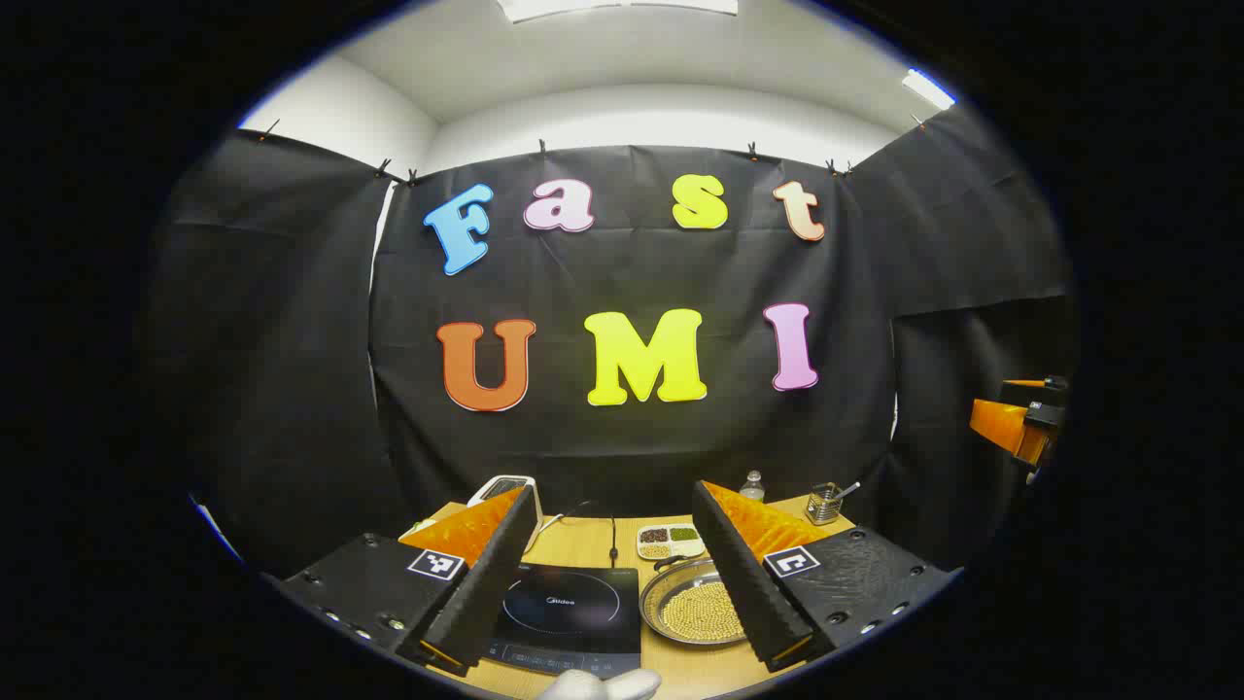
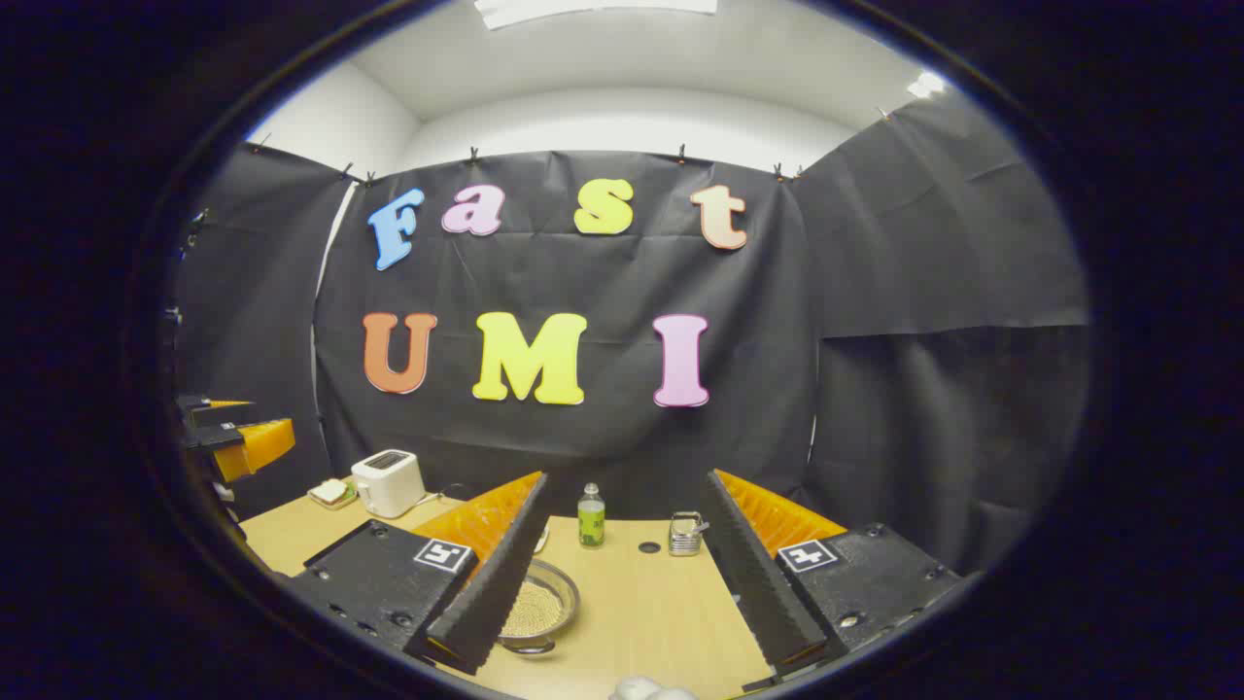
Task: First push the handle of the pot to place it horizontally, then grasp the pot with both hands and set it on the induction cooktop.
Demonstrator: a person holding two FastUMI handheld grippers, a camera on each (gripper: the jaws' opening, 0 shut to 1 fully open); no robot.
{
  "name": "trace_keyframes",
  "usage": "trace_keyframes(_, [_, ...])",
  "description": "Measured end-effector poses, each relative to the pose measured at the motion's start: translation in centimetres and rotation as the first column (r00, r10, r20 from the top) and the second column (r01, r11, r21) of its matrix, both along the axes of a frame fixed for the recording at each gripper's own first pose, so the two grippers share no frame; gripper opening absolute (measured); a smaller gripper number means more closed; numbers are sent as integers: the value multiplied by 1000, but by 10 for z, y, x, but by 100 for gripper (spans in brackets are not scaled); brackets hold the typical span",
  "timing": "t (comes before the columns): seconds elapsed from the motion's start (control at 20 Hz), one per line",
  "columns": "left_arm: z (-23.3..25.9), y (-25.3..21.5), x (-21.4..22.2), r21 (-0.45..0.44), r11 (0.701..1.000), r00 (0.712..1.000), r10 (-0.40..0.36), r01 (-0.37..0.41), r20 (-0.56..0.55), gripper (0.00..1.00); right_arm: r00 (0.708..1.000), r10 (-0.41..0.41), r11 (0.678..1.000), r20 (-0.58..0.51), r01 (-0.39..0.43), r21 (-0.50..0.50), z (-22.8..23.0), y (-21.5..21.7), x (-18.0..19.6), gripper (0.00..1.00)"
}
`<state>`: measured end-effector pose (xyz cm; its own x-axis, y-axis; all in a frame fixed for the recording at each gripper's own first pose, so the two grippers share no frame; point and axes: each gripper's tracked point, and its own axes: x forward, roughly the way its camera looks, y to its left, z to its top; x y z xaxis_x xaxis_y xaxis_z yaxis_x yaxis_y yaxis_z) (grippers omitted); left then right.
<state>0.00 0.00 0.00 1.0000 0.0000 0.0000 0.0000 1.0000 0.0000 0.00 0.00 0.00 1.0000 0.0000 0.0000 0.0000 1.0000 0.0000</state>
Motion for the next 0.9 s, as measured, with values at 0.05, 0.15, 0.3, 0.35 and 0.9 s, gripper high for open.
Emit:
trace_keyframes(0.05, [2,0,1,1,1000,1000,-3,3,3,96,1000,-3,1000,4,3,0,2,0,0,98])
trace_keyframes(0.15, [4,1,1,7,1000,1000,-6,6,7,96,1000,-6,1000,6,6,-2,2,2,0,98])
trace_keyframes(0.3, [5,2,2,11,1000,1000,-11,11,12,96,1000,-15,1000,5,15,-8,5,2,1,98])
trace_keyframes(0.35, [5,3,3,12,1000,1000,-13,13,11,96,1000,-17,1000,5,17,-9,3,3,0,98])
trace_keyframes(0.9, [3,16,4,14,1000,1000,-20,20,14,96,1000,-30,1000,7,30,-5,1,16,4,98])
